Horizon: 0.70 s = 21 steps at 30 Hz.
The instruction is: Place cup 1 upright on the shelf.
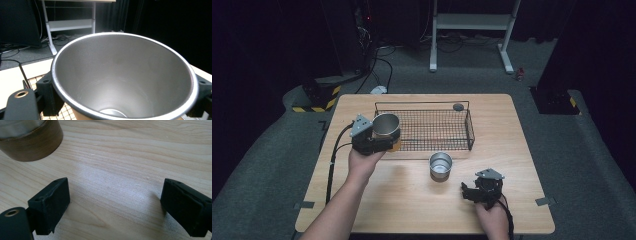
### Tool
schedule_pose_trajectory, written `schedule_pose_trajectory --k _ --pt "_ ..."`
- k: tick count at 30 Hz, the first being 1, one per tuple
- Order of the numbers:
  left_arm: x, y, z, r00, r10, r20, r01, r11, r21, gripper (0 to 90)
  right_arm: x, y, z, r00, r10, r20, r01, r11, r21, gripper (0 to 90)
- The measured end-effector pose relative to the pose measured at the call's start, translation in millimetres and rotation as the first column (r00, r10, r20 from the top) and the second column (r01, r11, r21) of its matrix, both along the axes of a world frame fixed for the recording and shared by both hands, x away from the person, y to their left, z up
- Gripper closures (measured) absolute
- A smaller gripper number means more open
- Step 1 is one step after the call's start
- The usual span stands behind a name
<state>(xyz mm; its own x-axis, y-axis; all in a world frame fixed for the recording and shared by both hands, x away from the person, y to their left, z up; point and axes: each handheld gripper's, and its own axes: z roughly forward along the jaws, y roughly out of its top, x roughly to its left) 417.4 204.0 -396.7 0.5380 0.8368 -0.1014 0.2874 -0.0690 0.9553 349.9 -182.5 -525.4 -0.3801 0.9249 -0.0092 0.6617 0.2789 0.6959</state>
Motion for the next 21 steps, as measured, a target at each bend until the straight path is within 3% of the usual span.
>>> schedule_pose_trajectory --k 3,21 --pt "5.5 1.3 0.0 0.9999 0.013 -0.006 -0.013 0.9997 -0.020 13.2 0.0 0.0 0.0 1.0000 0.000 0.000 0.000 1.0000 0.000 8.7" --pt "37.8 -3.9 -7.5 0.9974 0.047 -0.054 -0.046 0.9985 0.031 13.2 0.0 0.0 0.0 1.0000 0.000 0.000 0.000 1.0000 0.000 8.7"
